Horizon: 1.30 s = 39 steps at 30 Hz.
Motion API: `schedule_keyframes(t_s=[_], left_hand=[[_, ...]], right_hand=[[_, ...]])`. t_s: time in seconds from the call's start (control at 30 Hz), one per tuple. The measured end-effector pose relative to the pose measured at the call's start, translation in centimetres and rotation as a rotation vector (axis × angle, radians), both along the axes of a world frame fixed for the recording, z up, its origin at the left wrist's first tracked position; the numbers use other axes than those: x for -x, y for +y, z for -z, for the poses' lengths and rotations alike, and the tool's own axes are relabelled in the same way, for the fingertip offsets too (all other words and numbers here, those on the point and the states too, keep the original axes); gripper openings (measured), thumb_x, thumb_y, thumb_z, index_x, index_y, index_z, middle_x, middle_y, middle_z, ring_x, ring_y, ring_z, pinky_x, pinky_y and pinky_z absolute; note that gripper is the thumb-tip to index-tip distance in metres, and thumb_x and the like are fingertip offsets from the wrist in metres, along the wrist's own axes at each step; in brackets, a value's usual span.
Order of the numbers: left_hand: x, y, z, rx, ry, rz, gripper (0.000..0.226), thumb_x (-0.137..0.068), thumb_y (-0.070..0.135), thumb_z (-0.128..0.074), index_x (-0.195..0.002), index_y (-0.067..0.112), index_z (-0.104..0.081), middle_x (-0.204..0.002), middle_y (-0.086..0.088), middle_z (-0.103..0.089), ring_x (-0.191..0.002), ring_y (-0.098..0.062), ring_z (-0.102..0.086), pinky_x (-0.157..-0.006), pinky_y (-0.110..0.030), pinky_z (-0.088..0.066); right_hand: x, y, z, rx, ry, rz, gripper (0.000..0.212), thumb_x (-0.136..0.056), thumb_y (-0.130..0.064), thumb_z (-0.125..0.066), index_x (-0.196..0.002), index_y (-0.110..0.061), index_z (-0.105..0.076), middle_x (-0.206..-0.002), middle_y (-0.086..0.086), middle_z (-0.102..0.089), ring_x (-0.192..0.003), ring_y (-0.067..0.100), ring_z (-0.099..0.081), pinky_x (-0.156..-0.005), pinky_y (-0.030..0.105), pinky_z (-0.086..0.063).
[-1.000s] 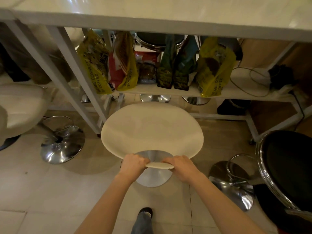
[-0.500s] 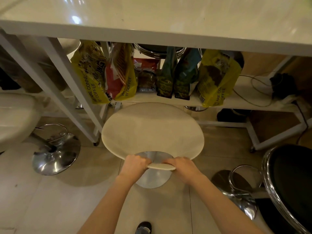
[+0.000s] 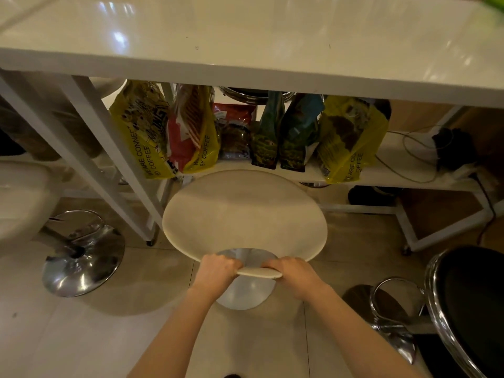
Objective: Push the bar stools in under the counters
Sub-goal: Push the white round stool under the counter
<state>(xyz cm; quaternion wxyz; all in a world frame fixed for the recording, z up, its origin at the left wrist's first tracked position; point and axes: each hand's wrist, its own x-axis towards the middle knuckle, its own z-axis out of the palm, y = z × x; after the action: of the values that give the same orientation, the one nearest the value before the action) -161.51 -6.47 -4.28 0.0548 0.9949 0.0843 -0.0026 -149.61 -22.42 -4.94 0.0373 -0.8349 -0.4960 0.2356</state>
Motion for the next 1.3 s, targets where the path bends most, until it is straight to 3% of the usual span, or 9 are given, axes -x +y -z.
schedule_keyframes(t_s=[0.43, 0.7, 1.13, 1.2, 1.27, 1.3], left_hand=[[-1.5, 0.9, -0.2, -0.024, 0.010, -0.027, 0.045, -0.013, 0.029, -0.092, -0.031, 0.019, -0.052, -0.024, 0.001, -0.042, -0.019, -0.012, -0.039, -0.028, -0.008, -0.024], [-2.3, -0.6, 0.4, -0.005, 0.036, -0.016, 0.044, -0.015, 0.034, -0.093, -0.033, 0.019, -0.055, -0.024, -0.003, -0.043, -0.019, -0.013, -0.042, -0.028, -0.009, -0.026], [-1.8, 1.1, 0.9, -0.051, 0.060, 0.037, 0.044, -0.018, 0.032, -0.093, -0.034, 0.018, -0.054, -0.026, -0.002, -0.046, -0.020, -0.015, -0.044, -0.029, -0.009, -0.027], [-1.9, 1.1, 0.2, -0.046, 0.110, 0.052, 0.035, -0.032, 0.034, -0.092, -0.043, 0.020, -0.061, -0.035, -0.003, -0.055, -0.030, -0.016, -0.053, -0.031, -0.014, -0.034], [-1.9, 1.3, -0.4, 0.001, 0.135, 0.037, 0.017, -0.072, 0.037, -0.072, -0.075, 0.020, -0.068, -0.070, -0.004, -0.071, -0.066, -0.021, -0.067, -0.052, -0.024, -0.048], [-1.9, 1.4, -0.3, 0.041, 0.175, 0.027, 0.022, -0.083, 0.040, -0.058, -0.087, 0.020, -0.066, -0.087, -0.004, -0.071, -0.082, -0.024, -0.066, -0.064, -0.029, -0.048]], right_hand=[[-1.5, 1.1, 0.1, -0.019, 0.055, 0.040, 0.029, -0.094, -0.020, -0.044, -0.118, -0.027, -0.057, -0.112, 0.004, -0.067, -0.101, 0.027, -0.059, -0.082, 0.036, -0.045], [-2.6, 0.2, -0.3, 0.021, 0.049, 0.089, 0.026, -0.092, -0.016, -0.046, -0.111, -0.027, -0.061, -0.110, 0.001, -0.066, -0.104, 0.023, -0.056, -0.082, 0.033, -0.032], [-0.7, 1.6, -0.4, 0.049, 0.069, 0.167, 0.023, -0.091, -0.017, -0.048, -0.106, -0.025, -0.064, -0.107, 0.005, -0.067, -0.103, 0.026, -0.057, -0.088, 0.036, -0.032], [-0.7, 1.6, -0.5, 0.057, 0.063, 0.192, 0.025, -0.091, -0.017, -0.050, -0.112, -0.022, -0.061, -0.110, 0.007, -0.066, -0.107, 0.028, -0.056, -0.090, 0.037, -0.034], [-0.5, 1.5, -0.9, 0.052, 0.092, 0.239, 0.041, -0.090, -0.018, -0.054, -0.131, -0.016, -0.046, -0.122, 0.012, -0.061, -0.114, 0.032, -0.052, -0.096, 0.038, -0.036], [-0.3, 1.3, -1.3, 0.038, 0.124, 0.275, 0.056, -0.089, -0.018, -0.058, -0.140, -0.015, -0.034, -0.129, 0.015, -0.055, -0.118, 0.034, -0.049, -0.098, 0.039, -0.037]])
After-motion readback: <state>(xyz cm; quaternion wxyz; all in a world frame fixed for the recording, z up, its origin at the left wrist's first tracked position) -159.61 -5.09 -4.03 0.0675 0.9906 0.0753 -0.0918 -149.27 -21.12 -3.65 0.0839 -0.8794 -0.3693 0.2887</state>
